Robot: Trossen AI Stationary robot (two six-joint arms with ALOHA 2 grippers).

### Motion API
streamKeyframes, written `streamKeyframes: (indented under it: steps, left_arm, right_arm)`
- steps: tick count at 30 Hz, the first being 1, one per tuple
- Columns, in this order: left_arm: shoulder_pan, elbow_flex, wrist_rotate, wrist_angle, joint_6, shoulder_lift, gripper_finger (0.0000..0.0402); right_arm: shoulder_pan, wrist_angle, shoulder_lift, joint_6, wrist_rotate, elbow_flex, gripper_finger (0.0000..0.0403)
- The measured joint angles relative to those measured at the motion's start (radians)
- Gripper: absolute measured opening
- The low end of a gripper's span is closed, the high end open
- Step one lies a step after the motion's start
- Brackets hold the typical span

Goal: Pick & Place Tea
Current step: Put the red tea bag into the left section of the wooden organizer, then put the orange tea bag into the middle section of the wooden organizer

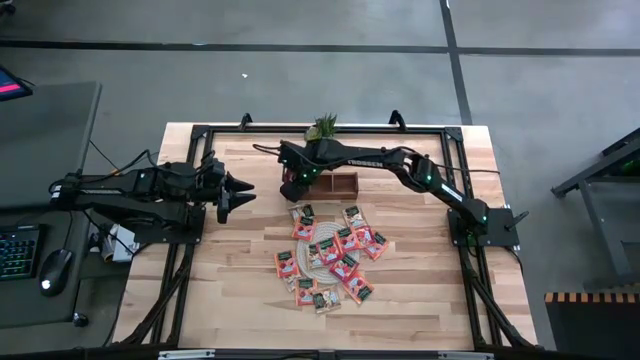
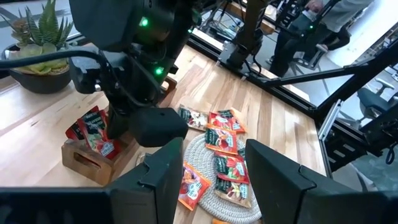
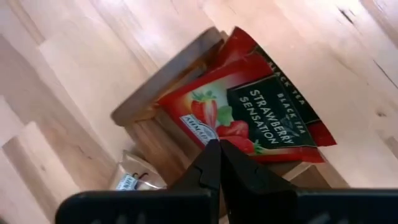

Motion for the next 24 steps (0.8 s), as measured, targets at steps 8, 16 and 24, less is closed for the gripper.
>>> streamKeyframes:
  steps: [8,16,24]
  left_arm:
    - [0.0,0.0,0.0,0.0,0.008,0.0,0.0172]
    - [0.0,0.0,0.001,0.0,0.023,0.0,0.0172]
    - [0.0,0.0,0.002,0.0,0.023,0.0,0.0172]
  right_arm:
    - [-0.02,-0.024,0.0,-0.024,0.056,0.0,0.0]
    - [-0.038,-0.026,0.0,-0.034,0.058,0.0,0.0]
    - [-0.015,-0.025,0.0,-0.084,0.018,0.0,0.0]
